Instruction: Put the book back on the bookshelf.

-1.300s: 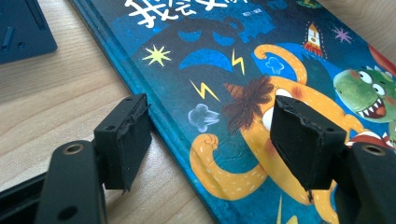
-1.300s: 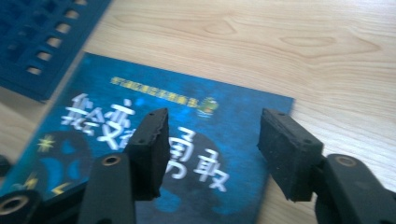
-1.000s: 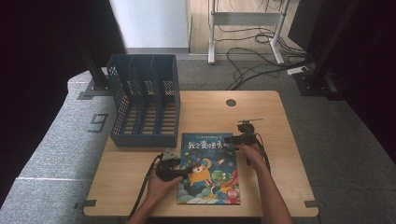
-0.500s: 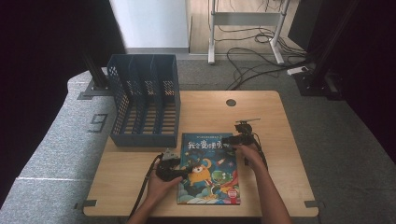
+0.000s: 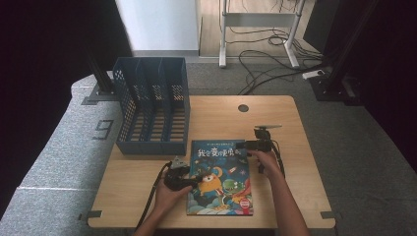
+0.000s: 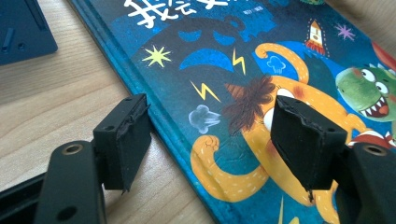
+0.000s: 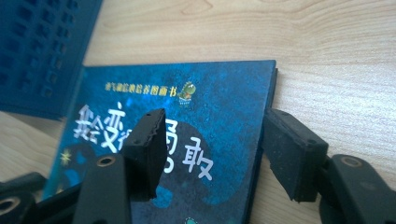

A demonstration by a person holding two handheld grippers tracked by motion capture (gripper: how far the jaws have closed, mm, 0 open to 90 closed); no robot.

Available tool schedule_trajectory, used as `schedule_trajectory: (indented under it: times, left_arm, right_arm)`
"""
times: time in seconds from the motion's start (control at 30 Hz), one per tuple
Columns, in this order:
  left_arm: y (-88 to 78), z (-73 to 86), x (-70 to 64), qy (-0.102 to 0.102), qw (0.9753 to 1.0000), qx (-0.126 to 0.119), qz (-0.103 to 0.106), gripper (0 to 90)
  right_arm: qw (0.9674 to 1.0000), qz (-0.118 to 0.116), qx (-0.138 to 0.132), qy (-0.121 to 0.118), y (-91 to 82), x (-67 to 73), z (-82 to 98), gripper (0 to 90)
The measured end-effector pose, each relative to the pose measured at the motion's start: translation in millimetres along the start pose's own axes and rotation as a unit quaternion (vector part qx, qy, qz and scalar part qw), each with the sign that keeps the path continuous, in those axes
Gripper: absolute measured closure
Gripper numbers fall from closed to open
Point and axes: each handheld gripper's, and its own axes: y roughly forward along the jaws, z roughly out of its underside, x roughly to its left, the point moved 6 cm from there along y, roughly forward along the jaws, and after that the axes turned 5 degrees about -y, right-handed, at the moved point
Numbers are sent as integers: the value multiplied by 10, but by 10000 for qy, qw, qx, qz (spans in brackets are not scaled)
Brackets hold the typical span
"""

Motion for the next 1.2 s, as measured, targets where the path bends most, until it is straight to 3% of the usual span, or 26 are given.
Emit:
schedule_trajectory:
  times: [0.17,0.37,0.47,0.6,0.77,0.9,1.07,1.2]
  left_arm:
    - [-3,-4,14,-36,10000,-13,7,283]
    - [-3,-5,15,-46,10000,-22,11,283]
    - [-4,-5,17,-52,10000,-23,28,283]
    - [-6,-5,20,-42,10000,-16,31,283]
    - [-7,-5,21,-48,10000,-17,39,284]
    - [-11,-10,30,-151,9998,-29,134,282]
    - [-17,-19,53,-278,9992,-54,271,276]
    - [-22,-21,58,-330,9990,-52,304,276]
  right_arm:
    - [9998,-206,-54,2,-36,17,-16,417]
    - [9989,-450,92,-121,-21,51,20,439]
    - [9990,-175,45,-420,-27,102,14,449]
    - [9957,211,43,-906,-59,162,11,484]
    - [9908,461,149,-1260,-104,228,31,495]
    - [9914,347,65,-1256,-177,264,14,533]
    - [9932,-61,15,-1165,-269,308,-1,579]
    - [9924,-108,40,-1221,-303,346,-20,590]
